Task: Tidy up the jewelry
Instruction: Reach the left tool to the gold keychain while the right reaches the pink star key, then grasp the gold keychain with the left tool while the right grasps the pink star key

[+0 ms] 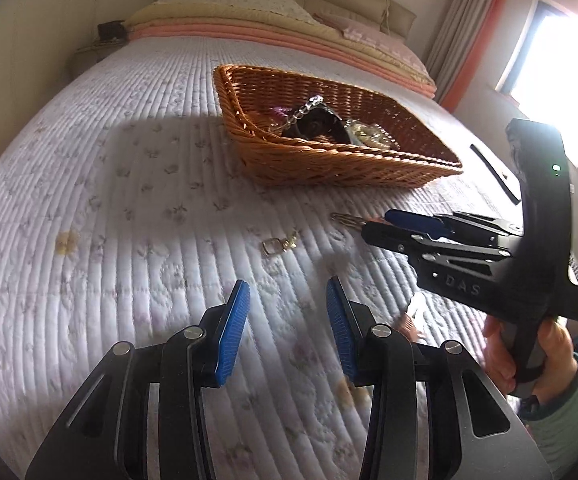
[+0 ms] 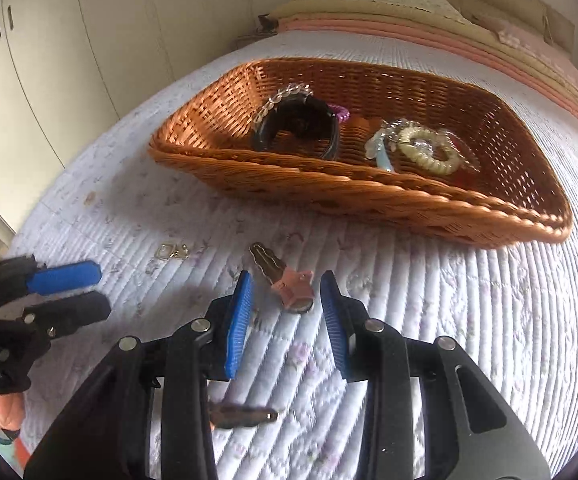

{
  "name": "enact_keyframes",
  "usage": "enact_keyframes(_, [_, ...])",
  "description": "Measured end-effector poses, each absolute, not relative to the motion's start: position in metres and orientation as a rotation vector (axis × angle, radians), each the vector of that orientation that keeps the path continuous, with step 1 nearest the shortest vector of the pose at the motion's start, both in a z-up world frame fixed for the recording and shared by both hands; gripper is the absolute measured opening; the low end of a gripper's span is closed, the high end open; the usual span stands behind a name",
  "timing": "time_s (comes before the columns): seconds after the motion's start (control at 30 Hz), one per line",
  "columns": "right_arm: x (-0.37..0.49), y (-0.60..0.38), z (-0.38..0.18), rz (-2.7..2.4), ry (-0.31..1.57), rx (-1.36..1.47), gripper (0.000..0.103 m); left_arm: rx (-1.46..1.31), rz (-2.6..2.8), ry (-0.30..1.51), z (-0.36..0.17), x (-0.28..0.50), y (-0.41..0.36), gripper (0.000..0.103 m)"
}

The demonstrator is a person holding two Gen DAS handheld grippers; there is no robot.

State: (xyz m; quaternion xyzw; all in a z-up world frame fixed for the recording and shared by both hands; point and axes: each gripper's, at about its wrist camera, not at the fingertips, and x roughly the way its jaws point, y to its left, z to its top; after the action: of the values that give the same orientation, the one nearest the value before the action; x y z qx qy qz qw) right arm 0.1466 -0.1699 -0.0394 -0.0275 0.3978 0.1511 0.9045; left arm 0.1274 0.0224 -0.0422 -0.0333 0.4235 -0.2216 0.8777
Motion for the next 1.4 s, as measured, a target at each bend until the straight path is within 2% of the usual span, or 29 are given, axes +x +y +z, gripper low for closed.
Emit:
enact_keyframes(0.13, [0.154, -0.163, -0.042, 0.310, 0.829, -0.084, 0.032, 0.025, -0.461, 0.898, -0.045, 0.155, 0.011, 0.039])
enact_keyframes(0.2, [0.153, -0.161, -0.044, 0.311, 0.829, -0.097, 0.024, 0.062, -0.460, 0.910, -0.050, 0.167, 0.003, 0.039])
enact_keyframes(0.27, [0.151, -0.160, -0.043, 0.311, 0.819, -0.103, 0.020, 0.094, -0.479, 0.919, -0.056, 0.174, -0.005, 0.039])
enact_keyframes(0.63, [0.135, -0.183, -0.043, 0.255, 0.816, -0.053, 0.020, 0.109, -0.596, 0.923, -0.053, 0.149, -0.015, 0.036])
enact_keyframes(1.07, [0.134, -0.187, -0.047, 0.302, 0.818, -0.041, 0.022, 0.211, -0.466, 0.883, -0.060, 0.161, -0.032, 0.035])
enact_keyframes(1.17, [0.133, -0.184, -0.048, 0.317, 0.816, -0.056, 0.028, 0.209, -0.460, 0.877, -0.060, 0.163, -0.031, 0.027])
enact_keyframes(1.2, [0.133, -0.182, -0.048, 0.313, 0.815, -0.061, 0.028, 0.205, -0.460, 0.875, -0.060, 0.164, -0.030, 0.018])
enact_keyframes(1.23, [0.133, -0.181, -0.048, 0.308, 0.815, -0.066, 0.028, 0.201, -0.460, 0.876, -0.060, 0.165, -0.031, 0.014])
enact_keyframes(1.33, [0.134, -0.182, -0.049, 0.307, 0.815, -0.060, 0.028, 0.194, -0.463, 0.868, -0.060, 0.164, -0.030, 0.013])
enact_keyframes(1.37, [0.133, -0.182, -0.048, 0.298, 0.813, -0.060, 0.021, 0.196, -0.463, 0.861, -0.059, 0.163, -0.030, 0.013])
enact_keyframes(1.4, [0.133, -0.182, -0.048, 0.295, 0.811, -0.057, 0.021, 0.196, -0.464, 0.855, -0.059, 0.162, -0.030, 0.013])
